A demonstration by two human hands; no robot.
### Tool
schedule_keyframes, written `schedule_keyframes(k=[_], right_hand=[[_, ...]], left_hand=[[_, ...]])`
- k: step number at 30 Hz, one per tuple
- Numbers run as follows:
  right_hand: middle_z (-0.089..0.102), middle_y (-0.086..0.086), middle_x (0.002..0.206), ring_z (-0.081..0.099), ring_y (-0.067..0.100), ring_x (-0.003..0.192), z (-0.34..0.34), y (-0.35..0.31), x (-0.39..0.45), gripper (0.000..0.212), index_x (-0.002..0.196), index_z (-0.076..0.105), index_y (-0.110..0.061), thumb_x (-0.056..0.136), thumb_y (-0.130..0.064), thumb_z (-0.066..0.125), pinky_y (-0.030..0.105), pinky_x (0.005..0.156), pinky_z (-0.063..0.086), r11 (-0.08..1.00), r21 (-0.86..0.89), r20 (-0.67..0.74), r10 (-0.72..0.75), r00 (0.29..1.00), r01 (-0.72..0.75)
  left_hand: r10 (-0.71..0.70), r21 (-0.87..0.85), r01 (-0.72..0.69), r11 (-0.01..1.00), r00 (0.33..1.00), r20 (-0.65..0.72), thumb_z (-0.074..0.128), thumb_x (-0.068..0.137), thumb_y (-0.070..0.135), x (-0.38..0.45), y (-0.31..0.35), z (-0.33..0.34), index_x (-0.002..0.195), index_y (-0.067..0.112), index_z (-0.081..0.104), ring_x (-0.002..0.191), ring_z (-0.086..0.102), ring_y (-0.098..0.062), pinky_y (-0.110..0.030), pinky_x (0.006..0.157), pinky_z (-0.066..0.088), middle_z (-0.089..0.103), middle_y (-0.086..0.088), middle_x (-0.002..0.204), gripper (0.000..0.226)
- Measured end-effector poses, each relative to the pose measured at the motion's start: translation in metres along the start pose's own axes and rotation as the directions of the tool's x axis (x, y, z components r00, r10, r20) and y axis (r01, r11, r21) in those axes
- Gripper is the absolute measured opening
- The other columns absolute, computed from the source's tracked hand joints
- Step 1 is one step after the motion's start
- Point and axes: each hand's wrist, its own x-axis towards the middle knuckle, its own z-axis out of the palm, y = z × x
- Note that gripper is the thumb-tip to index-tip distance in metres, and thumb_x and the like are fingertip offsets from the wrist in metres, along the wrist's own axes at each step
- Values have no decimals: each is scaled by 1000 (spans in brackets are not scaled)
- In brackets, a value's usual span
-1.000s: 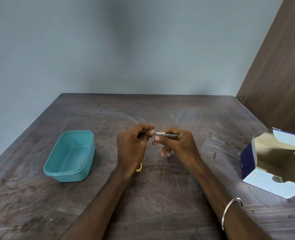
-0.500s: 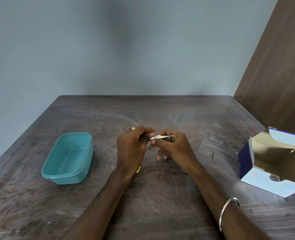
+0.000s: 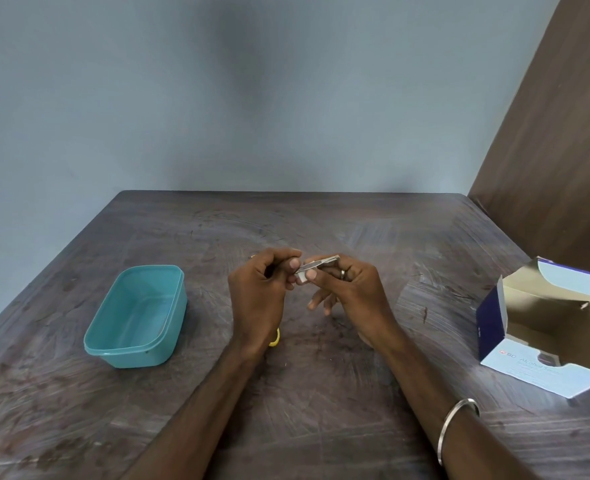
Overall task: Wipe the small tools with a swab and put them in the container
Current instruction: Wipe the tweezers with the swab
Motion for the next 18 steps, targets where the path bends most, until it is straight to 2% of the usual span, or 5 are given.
schedule_keyframes(k=[3, 6, 11, 18], right_hand=[[79, 9, 92, 72, 26, 59, -3, 0, 1, 16, 105, 72, -10, 89, -13, 72, 28, 46, 47, 1000, 3, -42, 7, 999, -7], [79, 8, 92, 70, 23, 61, -8, -1, 2, 13, 103, 73, -12, 90, -14, 72, 27, 46, 49, 1000, 25, -87, 6, 996, -3], [78, 7, 88, 70, 19, 61, -10, 1, 3, 10, 98, 75, -9, 88, -11, 73, 26, 45, 50, 1000, 26, -107, 6, 994, -3], [78, 11, 88, 69, 21, 57, -10, 0, 3, 10, 96, 74, -5, 87, -9, 74, 25, 43, 49, 997, 80, -152, 35, 988, -23]], left_hand=[[-6, 30, 5, 1000, 1000, 29, 71, 88, 6, 0, -1, -1, 95, 13, 77, 64, 70, -11, -27, 61, 60, 74, 5, 78, 11], [44, 104, -53, 993, 996, 83, 72, 88, 7, -2, 1, 0, 90, 22, 75, 63, 69, -12, -28, 61, 59, 73, 8, 74, 16], [141, 215, -163, 963, 983, 114, 74, 85, 7, -2, -3, 1, 91, 20, 78, 60, 65, -7, -32, 58, 54, 69, 13, 66, 15], [72, 226, -99, 969, 989, 128, 74, 84, 6, -1, -8, 2, 91, 16, 78, 67, 68, -6, -41, 64, 59, 72, 10, 73, 13]])
